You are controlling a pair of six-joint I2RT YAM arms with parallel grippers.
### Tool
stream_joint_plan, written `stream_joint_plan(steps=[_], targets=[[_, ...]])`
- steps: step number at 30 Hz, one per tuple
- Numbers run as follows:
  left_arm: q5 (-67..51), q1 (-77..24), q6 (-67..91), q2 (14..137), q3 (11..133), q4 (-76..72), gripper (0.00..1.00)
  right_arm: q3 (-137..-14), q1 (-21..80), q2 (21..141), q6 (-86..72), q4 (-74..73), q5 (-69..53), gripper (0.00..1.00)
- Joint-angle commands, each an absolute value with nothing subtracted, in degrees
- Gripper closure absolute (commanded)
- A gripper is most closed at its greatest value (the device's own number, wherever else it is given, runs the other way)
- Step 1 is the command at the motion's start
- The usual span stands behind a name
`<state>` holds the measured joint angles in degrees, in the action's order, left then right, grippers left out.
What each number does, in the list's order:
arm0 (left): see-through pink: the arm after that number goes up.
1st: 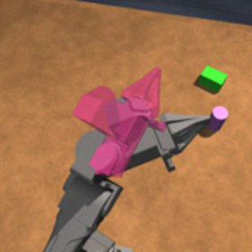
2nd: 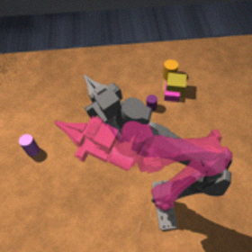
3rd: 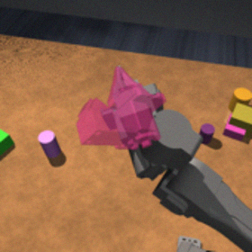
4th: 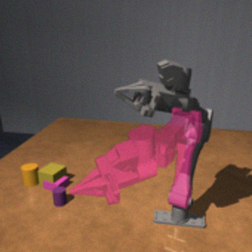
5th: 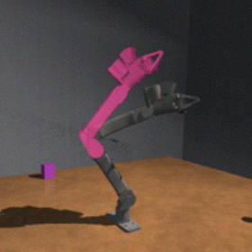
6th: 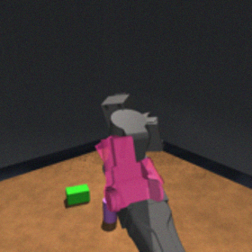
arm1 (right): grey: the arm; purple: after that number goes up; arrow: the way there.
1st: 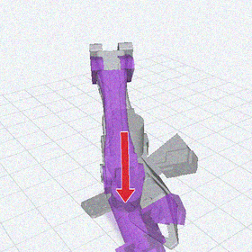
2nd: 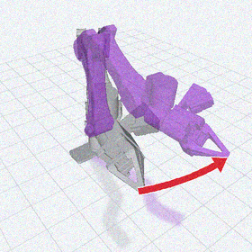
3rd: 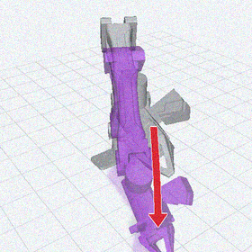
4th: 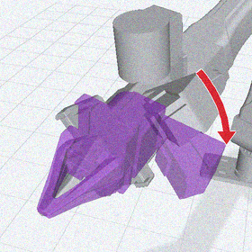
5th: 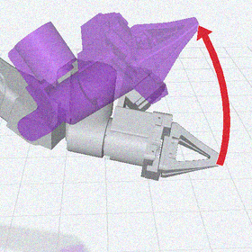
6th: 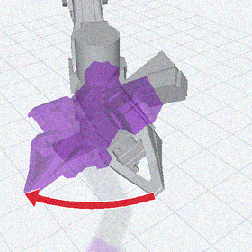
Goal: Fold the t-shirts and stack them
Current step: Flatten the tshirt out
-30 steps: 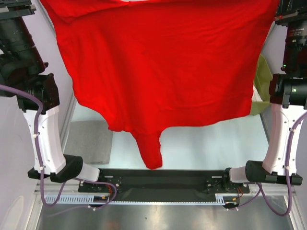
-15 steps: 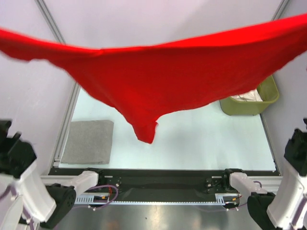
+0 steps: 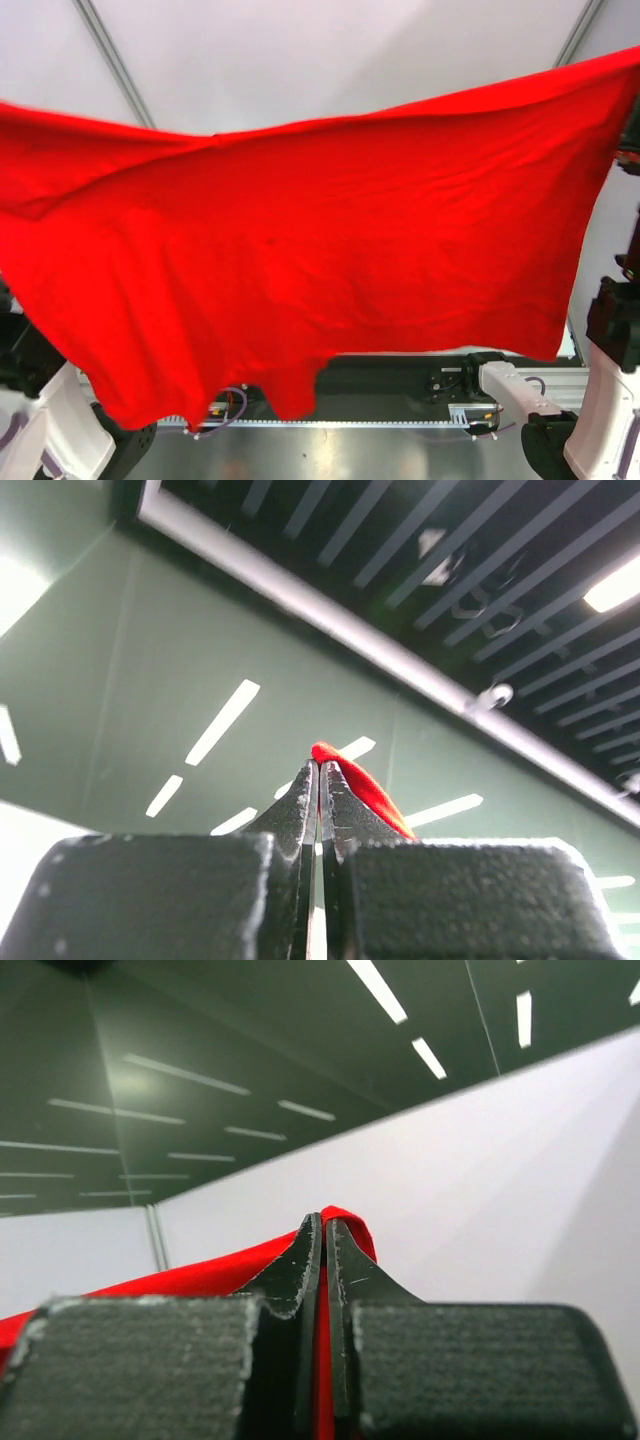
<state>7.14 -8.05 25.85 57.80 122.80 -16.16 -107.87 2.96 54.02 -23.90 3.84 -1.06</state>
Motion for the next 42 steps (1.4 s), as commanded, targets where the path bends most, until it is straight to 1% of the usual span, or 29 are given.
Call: stream_joint_plan(steps=[1, 2, 6, 7, 9, 10, 12, 13, 14, 16, 17, 20, 21, 23, 25, 26, 28, 30, 32, 36, 42], targets=[[10.7, -7.5, 24.5, 61.4, 118.6, -14.8, 1.00, -103.5, 3.1, 56.4, -23.8, 1.9, 2.8, 1.00], [11.1, -7.5, 24.6, 61.5, 113.9, -15.9, 1.00, -102.1, 3.1, 56.5, -24.2, 1.1, 3.2, 1.00], [14.0, -7.5, 25.6, 63.1, 103.6, -15.9, 1.00, -90.5, 3.0, 57.1, -27.3, 1.5, 3.1, 1.00], [13.9, -7.5, 25.7, 63.5, 98.1, -16.3, 1.00, -85.5, 3.0, 57.4, -27.7, 1.6, 2.8, 1.00], [14.1, -7.5, 25.3, 64.1, 91.8, -18.4, 1.00, -81.2, 3.1, 59.1, -29.2, 2.6, 2.0, 1.00], [15.7, -7.5, 25.4, 64.5, 86.6, -18.5, 1.00, -78.9, 3.2, 60.0, -29.6, 2.8, 1.6, 1.00], [16.8, -7.5, 23.5, 66.3, 82.1, -17.9, 1.00, -73.5, 3.5, 62.0, -30.1, 4.7, 0.5, 1.00], [18.5, -7.5, 23.3, 67.1, 77.4, -18.4, 1.00, -71.9, 3.8, 64.9, -30.0, 5.6, 0.5, 1.00], [20.0, -7.5, 23.6, 68.0, 75.3, -18.5, 1.00, -69.8, 3.9, 66.4, -29.9, 6.4, 0.5, 1.00], [22.1, -7.4, 22.7, 72.1, 70.7, -19.9, 1.00, -68.7, 4.0, 72.8, -29.3, 7.6, -1.0, 1.00], [22.1, -7.4, 22.4, 76.5, 69.9, -20.5, 1.00, -68.6, 4.3, 75.6, -28.7, 8.4, -1.8, 1.00], [19.0, -7.4, 20.7, 84.9, 70.8, -21.4, 1.00, -70.4, 5.4, 84.9, -25.9, 10.2, -2.5, 1.00], [18.7, -7.4, 20.8, 90.3, 71.8, -21.2, 1.00, -72.2, 5.5, 87.2, -25.1, 10.4, -1.9, 1.00], [15.7, -6.5, 21.3, 95.8, 75.6, -20.4, 1.00, -74.8, 5.6, 94.8, -23.1, 10.6, -2.5, 1.00], [14.2, -6.2, 21.0, 102.4, 80.9, -18.8, 1.00, -80.6, 5.6, 99.5, -20.8, 7.8, -3.0, 1.00], [13.8, -6.2, 20.9, 104.2, 82.9, -15.9, 1.00, -82.6, 5.7, 103.5, -20.3, 7.1, -3.0, 1.00], [12.5, -6.0, 21.6, 108.7, 87.7, -13.5, 1.00, -87.0, 5.4, 106.6, -19.2, 6.2, -2.9, 1.00], [10.8, -6.0, 22.6, 110.8, 89.6, -12.1, 1.00, -89.3, 5.4, 110.5, -16.6, 4.5, -1.5, 1.00], [9.8, -5.9, 23.4, 113.0, 91.7, -11.3, 1.00, -93.0, 5.2, 112.9, -15.5, 1.7, -0.1, 1.00], [6.3, -5.8, 26.8, 116.0, 94.7, -10.6, 1.00, -96.6, 5.1, 115.4, -12.3, -2.6, 10.4, 1.00], [5.9, -5.7, 27.9, 119.3, 98.5, -9.2, 1.00, -99.1, 3.7, 117.8, -11.1, -3.0, 12.7, 1.00]])
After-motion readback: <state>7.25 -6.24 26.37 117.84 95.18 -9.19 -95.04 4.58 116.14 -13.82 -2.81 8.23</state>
